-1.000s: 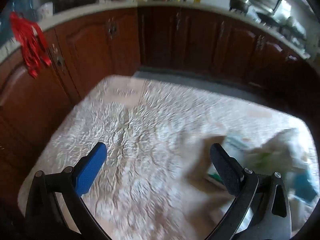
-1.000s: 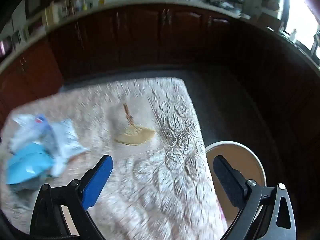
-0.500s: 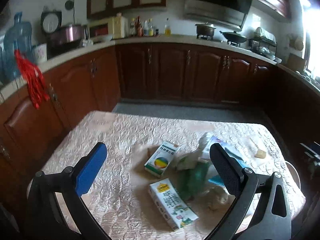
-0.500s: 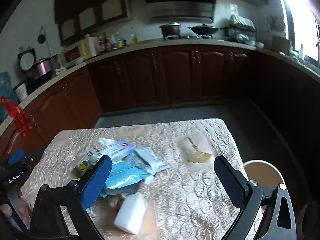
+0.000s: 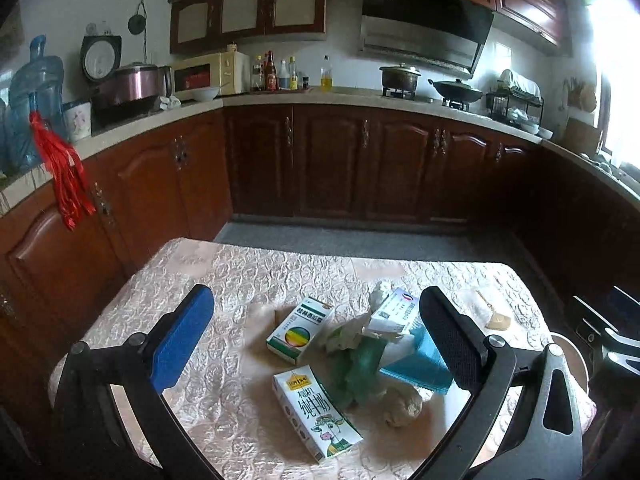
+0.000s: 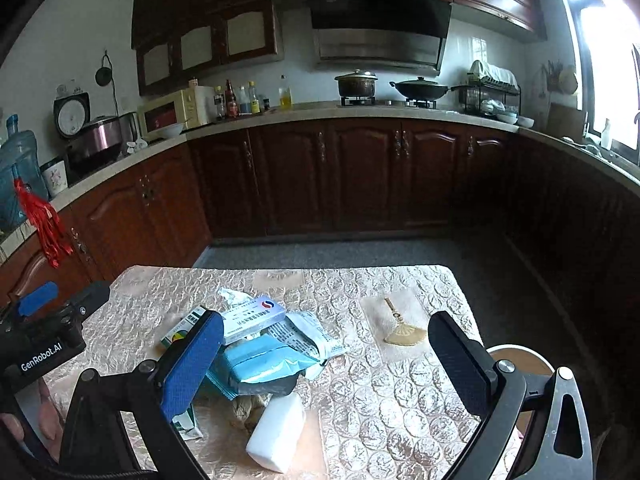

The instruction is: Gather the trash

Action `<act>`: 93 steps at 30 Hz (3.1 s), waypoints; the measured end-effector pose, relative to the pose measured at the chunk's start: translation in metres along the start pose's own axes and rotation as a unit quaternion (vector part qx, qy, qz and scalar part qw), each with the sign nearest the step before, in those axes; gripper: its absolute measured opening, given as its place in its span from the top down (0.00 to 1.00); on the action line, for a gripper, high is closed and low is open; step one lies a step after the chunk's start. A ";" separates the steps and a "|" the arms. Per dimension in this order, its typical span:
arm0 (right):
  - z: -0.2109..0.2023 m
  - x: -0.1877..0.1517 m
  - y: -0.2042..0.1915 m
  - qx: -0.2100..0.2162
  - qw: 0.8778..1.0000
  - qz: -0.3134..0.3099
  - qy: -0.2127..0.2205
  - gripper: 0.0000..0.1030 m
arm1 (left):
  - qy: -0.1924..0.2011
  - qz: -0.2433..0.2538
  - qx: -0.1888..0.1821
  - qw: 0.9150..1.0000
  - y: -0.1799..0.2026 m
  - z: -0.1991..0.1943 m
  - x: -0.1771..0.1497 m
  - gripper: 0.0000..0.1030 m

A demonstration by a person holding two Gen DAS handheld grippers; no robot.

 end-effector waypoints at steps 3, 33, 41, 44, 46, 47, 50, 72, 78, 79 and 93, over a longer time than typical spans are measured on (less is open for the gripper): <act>-0.002 0.000 -0.001 0.000 1.000 0.001 0.007 0.02 | 0.005 0.001 0.002 1.000 0.001 -0.002 0.002 0.01; -0.019 0.005 0.000 -0.008 0.999 0.000 0.047 0.02 | 0.038 0.004 -0.025 0.999 0.021 -0.022 0.012 0.01; -0.018 0.003 0.001 -0.010 0.999 -0.002 0.045 0.02 | 0.036 0.003 -0.032 0.999 0.024 -0.021 0.009 0.01; -0.019 0.004 0.001 -0.010 0.999 -0.001 0.045 0.02 | 0.036 -0.002 -0.036 0.999 0.022 -0.021 0.009 0.01; -0.018 0.004 0.001 -0.010 0.999 0.000 0.044 0.02 | 0.038 -0.004 -0.034 0.999 0.021 -0.021 0.009 0.01; -0.019 0.004 0.000 -0.010 0.999 -0.001 0.044 0.02 | 0.039 -0.005 -0.033 0.999 0.020 -0.022 0.009 0.01; -0.019 0.004 0.001 -0.010 0.999 -0.001 0.044 0.02 | 0.040 -0.008 -0.029 0.999 0.019 -0.021 0.008 0.01; -0.015 0.007 0.002 -0.007 0.999 -0.005 0.037 0.02 | 0.038 -0.005 -0.016 0.999 0.017 -0.018 0.005 0.01; -0.015 0.007 0.001 -0.007 0.999 -0.005 0.037 0.02 | 0.038 -0.005 -0.014 0.999 0.017 -0.017 0.006 0.01; -0.015 0.007 0.001 -0.007 0.999 -0.005 0.036 0.02 | 0.038 -0.005 -0.015 0.999 0.017 -0.017 0.006 0.01; -0.017 0.008 0.005 -0.003 0.999 0.000 0.034 0.02 | 0.043 -0.003 -0.015 0.999 0.017 -0.017 0.006 0.01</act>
Point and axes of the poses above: each gripper's, at about its wrist camera, not at the fingertips, and z roughly the way its jaws point, y to its right, x to its top, the point moved 6 cm from there along z, roughly the way its jaws point, and after that the axes turned 8 degrees about -y, right-handed, at the moved point
